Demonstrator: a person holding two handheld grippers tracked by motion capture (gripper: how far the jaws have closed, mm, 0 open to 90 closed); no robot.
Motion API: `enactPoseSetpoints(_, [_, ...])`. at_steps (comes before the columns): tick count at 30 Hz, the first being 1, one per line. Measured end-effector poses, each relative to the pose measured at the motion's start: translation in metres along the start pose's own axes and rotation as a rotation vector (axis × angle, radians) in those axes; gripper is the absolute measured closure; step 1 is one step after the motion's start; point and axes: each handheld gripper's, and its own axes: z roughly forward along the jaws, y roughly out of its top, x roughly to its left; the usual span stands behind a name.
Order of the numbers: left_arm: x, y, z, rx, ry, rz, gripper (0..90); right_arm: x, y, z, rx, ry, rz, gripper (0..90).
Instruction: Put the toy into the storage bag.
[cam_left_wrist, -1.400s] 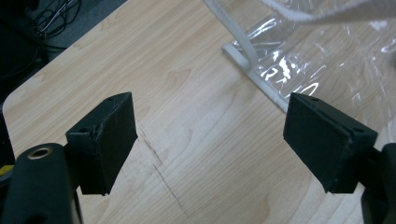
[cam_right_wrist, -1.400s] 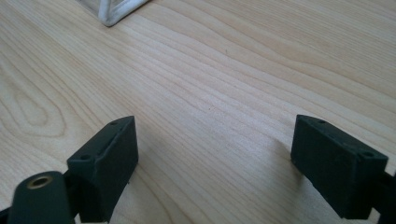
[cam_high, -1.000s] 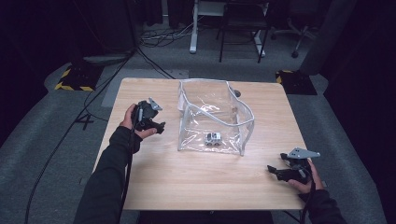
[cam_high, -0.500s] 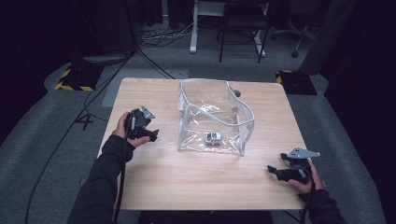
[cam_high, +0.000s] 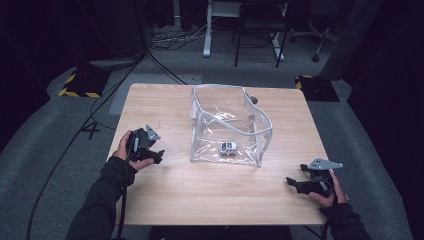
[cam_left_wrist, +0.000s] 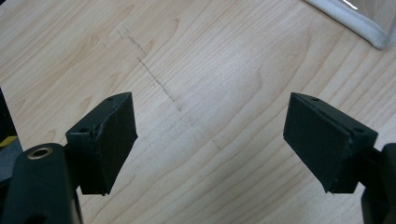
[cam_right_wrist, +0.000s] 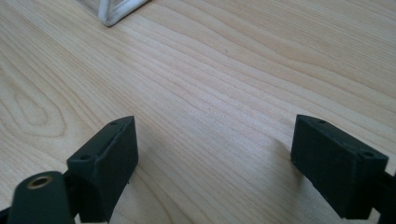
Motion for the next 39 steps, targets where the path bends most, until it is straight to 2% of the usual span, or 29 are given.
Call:
enactPoseSetpoints(1, [-0.002, -0.002, 0.0, -0.003, -0.004, -0.011, 17.7, 0.0, 0.0, 0.0, 0.0, 0.0, 0.001, 14.9])
enactPoseSetpoints(2, [-0.002, -0.003, 0.0, 0.003, -0.002, 0.002, 17.6, 0.0, 0.0, 0.0, 0.001, 0.0, -0.002, 14.9])
enactPoseSetpoints(3, [-0.005, -0.006, 0.001, -0.003, -0.011, -0.01, 17.6, 0.0, 0.0, 0.0, -0.001, 0.0, 0.001, 14.9])
enactPoseSetpoints(4, [-0.005, -0.007, 0.0, -0.001, -0.003, 0.003, 17.6, 0.0, 0.0, 0.0, 0.0, 0.0, 0.0, 14.9])
enactPoseSetpoints(7, [-0.008, -0.013, 0.0, -0.016, -0.021, -0.004, 17.5, 0.0, 0.0, 0.0, 0.0, 0.001, -0.001, 14.9])
enactPoseSetpoints(9, [-0.01, -0.016, 0.0, -0.012, -0.019, 0.003, 17.5, 0.0, 0.0, 0.0, 0.0, 0.0, 0.0, 14.9])
enactPoseSetpoints(11, [-0.013, -0.018, 0.0, -0.012, -0.027, -0.012, 17.5, 0.0, 0.0, 0.0, 0.0, 0.0, 0.0, 14.9])
enactPoseSetpoints(12, [-0.013, -0.02, 0.0, -0.011, -0.024, -0.001, 17.5, 0.0, 0.0, 0.0, 0.001, 0.001, -0.001, 14.9])
enactPoseSetpoints(16, [-0.017, -0.027, -0.002, -0.012, -0.031, -0.019, 17.5, 0.0, 0.0, 0.0, 0.0, 0.0, 0.0, 14.9])
enactPoseSetpoints(17, [-0.018, -0.029, -0.002, -0.028, -0.025, -0.026, 17.5, 0.0, 0.0, 0.0, 0.0, 0.0, 0.001, 14.9])
enactPoseSetpoints(19, [-0.019, -0.032, -0.003, -0.022, -0.033, -0.019, 17.5, 0.0, 0.0, 0.0, 0.001, 0.001, -0.001, 14.9])
enactPoseSetpoints(23, [-0.022, -0.038, -0.005, -0.035, -0.035, -0.037, 17.4, 0.0, 0.0, 0.0, 0.001, 0.001, -0.001, 14.9])
enactPoseSetpoints(26, [-0.024, -0.042, -0.006, -0.037, -0.038, -0.035, 17.4, 0.0, 0.0, 0.0, 0.0, 0.0, 0.001, 14.9])
enactPoseSetpoints(27, [-0.024, -0.044, -0.007, -0.034, -0.05, -0.035, 17.4, 0.0, 0.0, 0.0, 0.0, 0.0, 0.0, 14.9])
enactPoseSetpoints(28, [-0.024, -0.045, -0.008, -0.041, -0.035, -0.032, 17.4, 0.0, 0.0, 0.0, 0.0, 0.0, 0.0, 14.9])
enactPoseSetpoints(29, [-0.025, -0.047, -0.008, -0.042, -0.047, -0.043, 17.4, 0.0, 0.0, 0.0, 0.0, 0.0, 0.0, 14.9])
enactPoseSetpoints(30, [-0.025, -0.048, -0.009, -0.038, -0.036, -0.033, 17.3, 0.0, 0.0, 0.0, 0.0, 0.0, 0.0, 14.9])
enactPoseSetpoints(33, [-0.027, -0.053, -0.01, -0.053, -0.047, -0.054, 17.3, 0.0, 0.0, 0.0, 0.0, 0.0, 0.001, 14.9])
enactPoseSetpoints(39, [-0.032, -0.063, -0.013, -0.059, -0.049, -0.059, 17.1, 0.0, 0.0, 0.0, 0.0, 0.0, 0.0, 14.9])
